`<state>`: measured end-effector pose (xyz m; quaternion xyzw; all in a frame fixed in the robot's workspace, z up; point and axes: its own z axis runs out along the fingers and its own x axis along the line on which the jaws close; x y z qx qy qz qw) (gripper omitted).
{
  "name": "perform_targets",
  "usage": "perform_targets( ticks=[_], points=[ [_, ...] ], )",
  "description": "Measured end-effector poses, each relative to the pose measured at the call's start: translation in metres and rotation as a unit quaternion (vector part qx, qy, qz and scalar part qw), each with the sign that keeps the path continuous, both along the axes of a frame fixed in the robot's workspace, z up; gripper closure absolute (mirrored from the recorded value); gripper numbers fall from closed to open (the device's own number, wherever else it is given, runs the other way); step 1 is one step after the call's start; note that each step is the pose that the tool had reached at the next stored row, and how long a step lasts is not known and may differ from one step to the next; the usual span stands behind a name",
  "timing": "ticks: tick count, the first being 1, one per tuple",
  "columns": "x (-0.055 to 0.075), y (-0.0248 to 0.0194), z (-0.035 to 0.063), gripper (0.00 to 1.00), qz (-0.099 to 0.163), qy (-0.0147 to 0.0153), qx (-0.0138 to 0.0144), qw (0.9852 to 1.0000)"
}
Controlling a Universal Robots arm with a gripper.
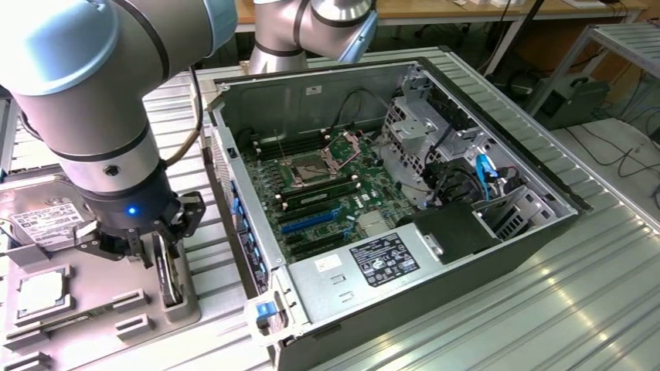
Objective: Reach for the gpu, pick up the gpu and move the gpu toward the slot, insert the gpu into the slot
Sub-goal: 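Pick up the gpu and move the gpu toward the slot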
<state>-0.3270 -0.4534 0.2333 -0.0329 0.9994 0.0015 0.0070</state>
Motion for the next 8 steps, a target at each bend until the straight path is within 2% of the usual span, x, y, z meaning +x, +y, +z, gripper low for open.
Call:
perform_targets(
  ticks=[8],
  points=[
    [0.0008, 0.0, -0.0003, 0.61, -0.007, 0.0, -0.0002, 1.0]
  ],
)
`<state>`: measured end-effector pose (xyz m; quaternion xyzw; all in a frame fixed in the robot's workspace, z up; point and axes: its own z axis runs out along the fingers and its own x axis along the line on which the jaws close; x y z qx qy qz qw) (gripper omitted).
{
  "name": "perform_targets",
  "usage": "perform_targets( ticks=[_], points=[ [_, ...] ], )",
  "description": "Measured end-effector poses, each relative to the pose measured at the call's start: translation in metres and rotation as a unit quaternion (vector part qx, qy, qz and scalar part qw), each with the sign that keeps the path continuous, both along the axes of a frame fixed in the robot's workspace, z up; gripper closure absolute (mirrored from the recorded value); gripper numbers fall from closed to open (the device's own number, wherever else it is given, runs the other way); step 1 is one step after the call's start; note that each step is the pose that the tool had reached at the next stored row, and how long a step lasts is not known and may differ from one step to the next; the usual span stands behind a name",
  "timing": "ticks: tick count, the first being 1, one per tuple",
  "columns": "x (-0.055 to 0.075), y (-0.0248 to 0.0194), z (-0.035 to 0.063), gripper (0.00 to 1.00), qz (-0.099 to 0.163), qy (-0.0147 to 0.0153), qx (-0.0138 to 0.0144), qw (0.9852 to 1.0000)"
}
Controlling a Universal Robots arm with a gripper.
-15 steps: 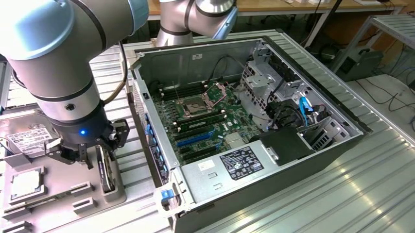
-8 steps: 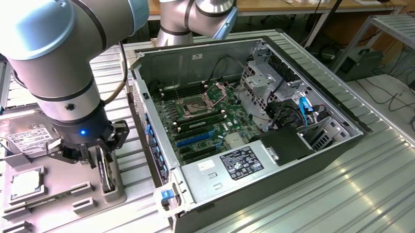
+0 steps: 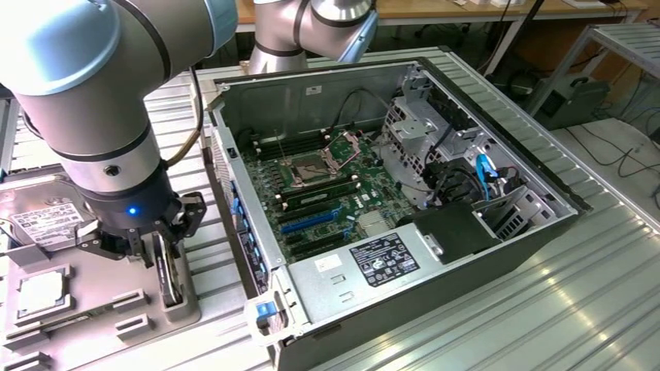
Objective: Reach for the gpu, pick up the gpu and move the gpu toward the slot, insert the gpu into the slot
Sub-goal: 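Pick up the gpu and move the gpu toward the slot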
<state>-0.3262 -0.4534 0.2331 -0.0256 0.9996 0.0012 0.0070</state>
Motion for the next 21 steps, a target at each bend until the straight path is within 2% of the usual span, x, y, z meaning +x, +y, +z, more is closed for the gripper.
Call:
perform_targets(
  ticks=[4, 5, 21],
  points=[
    [0.0, 0.0, 0.0001, 0.62, 0.0, 0.0, -0.0003, 1.0],
    [0.0, 0.0, 0.0, 0.69, 0.0, 0.0, -0.0003, 1.0],
    [0.0, 0.0, 0.0, 0.73, 0.0, 0.0, -0.0002, 1.0]
  ],
)
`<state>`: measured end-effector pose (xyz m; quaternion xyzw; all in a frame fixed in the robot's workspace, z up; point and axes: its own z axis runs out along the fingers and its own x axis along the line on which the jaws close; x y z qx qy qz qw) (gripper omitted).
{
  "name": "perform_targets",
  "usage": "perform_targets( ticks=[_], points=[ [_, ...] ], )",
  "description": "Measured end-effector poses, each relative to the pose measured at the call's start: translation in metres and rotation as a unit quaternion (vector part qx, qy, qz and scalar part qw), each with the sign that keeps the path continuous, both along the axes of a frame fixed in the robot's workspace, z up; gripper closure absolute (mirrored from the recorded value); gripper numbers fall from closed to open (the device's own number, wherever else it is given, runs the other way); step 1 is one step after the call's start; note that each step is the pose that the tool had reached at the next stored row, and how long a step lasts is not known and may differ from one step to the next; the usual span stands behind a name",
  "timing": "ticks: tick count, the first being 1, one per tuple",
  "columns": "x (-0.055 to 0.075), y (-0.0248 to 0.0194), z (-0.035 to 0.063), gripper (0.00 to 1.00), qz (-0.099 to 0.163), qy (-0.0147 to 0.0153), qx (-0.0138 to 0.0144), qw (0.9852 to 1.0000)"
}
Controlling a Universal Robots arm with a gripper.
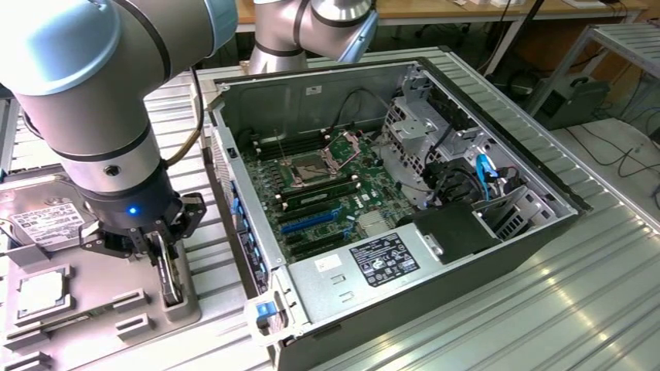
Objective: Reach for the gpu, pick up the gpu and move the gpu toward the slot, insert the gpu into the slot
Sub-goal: 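Pick up the gpu and move the gpu toward the slot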
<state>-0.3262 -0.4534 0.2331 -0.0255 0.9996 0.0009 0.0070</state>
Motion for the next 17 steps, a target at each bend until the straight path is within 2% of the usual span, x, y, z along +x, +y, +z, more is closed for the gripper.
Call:
perform_targets(
  ticks=[11, 17],
  points=[
    [0.0, 0.0, 0.0002, 0.73, 0.0, 0.0, 0.0, 1.0],
    [0.0, 0.0, 0.0087, 0.73, 0.0, 0.0, 0.0, 1.0]
  ],
)
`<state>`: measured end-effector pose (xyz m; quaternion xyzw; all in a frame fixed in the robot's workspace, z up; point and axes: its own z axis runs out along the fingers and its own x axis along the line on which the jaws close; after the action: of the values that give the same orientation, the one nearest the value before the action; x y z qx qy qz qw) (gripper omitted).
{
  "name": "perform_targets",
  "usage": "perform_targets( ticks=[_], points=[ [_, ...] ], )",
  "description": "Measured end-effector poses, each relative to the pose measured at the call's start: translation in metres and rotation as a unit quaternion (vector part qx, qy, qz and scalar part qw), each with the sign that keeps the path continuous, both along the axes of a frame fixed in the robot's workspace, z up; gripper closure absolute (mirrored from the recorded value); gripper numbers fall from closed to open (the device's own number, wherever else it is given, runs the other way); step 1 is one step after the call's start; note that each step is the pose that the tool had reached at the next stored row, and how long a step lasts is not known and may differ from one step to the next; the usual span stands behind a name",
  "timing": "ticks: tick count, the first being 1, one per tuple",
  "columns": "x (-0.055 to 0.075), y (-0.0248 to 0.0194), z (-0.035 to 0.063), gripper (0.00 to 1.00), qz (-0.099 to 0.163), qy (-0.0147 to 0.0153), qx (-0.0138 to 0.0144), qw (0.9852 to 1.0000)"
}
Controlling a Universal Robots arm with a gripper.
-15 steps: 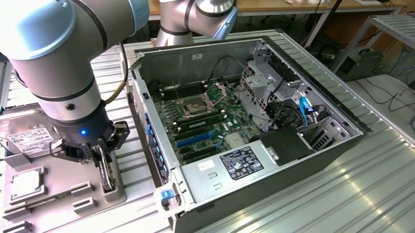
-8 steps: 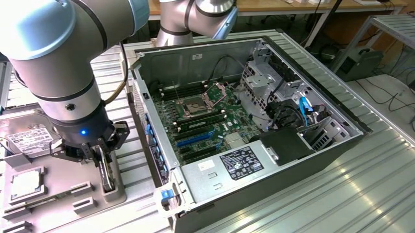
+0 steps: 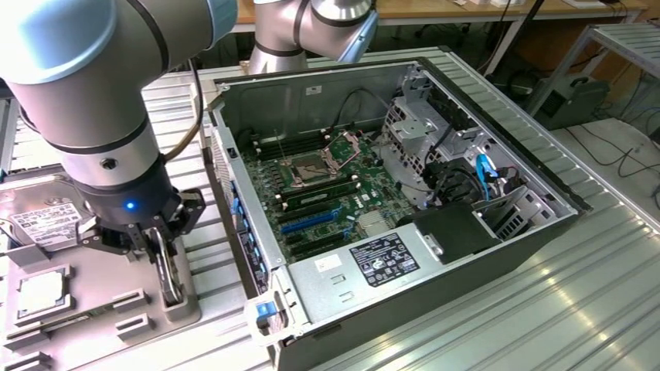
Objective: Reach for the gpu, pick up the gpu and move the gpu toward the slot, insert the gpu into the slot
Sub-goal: 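Pick up the gpu and move the gpu toward the slot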
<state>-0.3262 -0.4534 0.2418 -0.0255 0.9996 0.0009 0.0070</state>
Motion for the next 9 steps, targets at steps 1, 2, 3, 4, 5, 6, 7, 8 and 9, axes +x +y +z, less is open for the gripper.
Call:
perform_targets(
  ticks=[1, 2, 3, 4, 5, 6, 7, 8, 9],
  points=[
    [0.0, 0.0, 0.0013, 0.73, 0.0, 0.0, 0.0, 1.0],
    [0.0, 0.0, 0.0024, 0.73, 0.0, 0.0, 0.0, 1.0],
    [0.0, 0.0, 0.0035, 0.73, 0.0, 0.0, 0.0, 1.0],
    [0.0, 0.0, 0.0043, 0.73, 0.0, 0.0, 0.0, 1.0],
    [0.0, 0.0, 0.005, 0.73, 0.0, 0.0, 0.0, 1.0],
    [0.0, 0.0, 0.0055, 0.73, 0.0, -0.0001, 0.0, 1.0],
    [0.0, 0.0, 0.0057, 0.73, 0.0, -0.0001, 0.0002, 1.0],
    [0.0, 0.0, 0.0059, 0.73, 0.0, -0.0001, 0.0002, 1.0],
    [0.0, 0.0, 0.006, 0.73, 0.0, -0.0001, 0.0002, 1.0]
  ],
)
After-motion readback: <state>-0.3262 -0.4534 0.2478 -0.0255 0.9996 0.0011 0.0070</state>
